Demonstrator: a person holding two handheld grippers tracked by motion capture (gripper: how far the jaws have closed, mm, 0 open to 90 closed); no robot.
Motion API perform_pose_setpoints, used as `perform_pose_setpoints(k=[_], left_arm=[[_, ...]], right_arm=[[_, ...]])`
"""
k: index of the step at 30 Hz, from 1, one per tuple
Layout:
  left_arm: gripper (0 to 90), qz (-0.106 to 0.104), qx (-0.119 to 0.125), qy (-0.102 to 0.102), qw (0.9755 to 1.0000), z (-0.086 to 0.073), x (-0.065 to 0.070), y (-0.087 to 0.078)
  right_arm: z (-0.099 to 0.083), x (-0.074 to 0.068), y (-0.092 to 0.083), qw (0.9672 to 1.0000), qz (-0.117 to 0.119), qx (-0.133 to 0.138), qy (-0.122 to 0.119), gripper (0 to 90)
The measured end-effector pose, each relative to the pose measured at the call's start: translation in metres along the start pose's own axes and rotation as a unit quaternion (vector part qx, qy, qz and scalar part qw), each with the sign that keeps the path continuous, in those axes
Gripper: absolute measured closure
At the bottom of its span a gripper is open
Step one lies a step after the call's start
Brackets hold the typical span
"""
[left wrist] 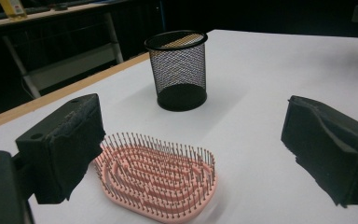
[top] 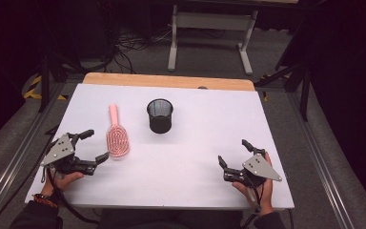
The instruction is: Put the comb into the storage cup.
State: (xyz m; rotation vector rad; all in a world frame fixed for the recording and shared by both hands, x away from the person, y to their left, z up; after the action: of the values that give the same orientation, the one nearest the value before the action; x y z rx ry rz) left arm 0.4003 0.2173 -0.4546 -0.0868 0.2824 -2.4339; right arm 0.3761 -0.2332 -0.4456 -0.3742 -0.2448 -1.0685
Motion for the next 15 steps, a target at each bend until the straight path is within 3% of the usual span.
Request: perform_pose_setpoints(k=[10, 15], left_arm=[[7.1, 0.002, -0.005, -0.005, 1.0, -0.001, 0.0009, 0.0012], [7.5, 0.019, -0.016, -0.043, 0.9987, -0.0046, -0.006, 0.0033]], right_arm=[[-0.0048, -0.0014, 0.0019, 1.0, -0.001, -0.009, -0.002, 8.0], [-0.0052, -0.0023, 0.0035, 0.9995, -0.013, -0.016, -0.023, 8.2]])
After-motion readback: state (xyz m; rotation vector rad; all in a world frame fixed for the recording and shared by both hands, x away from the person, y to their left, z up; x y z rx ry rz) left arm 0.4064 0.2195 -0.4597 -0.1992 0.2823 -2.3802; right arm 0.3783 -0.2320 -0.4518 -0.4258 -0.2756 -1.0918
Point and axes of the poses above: each handheld gripper's, and its own axes: y roughly forward along the jaws, z roughly out of its top, x roughly to its right, the point moved 7 cm from there along y, roughly forward along the jaws, and after that the axes turned 6 degrees about -y, right-handed, at the moved point
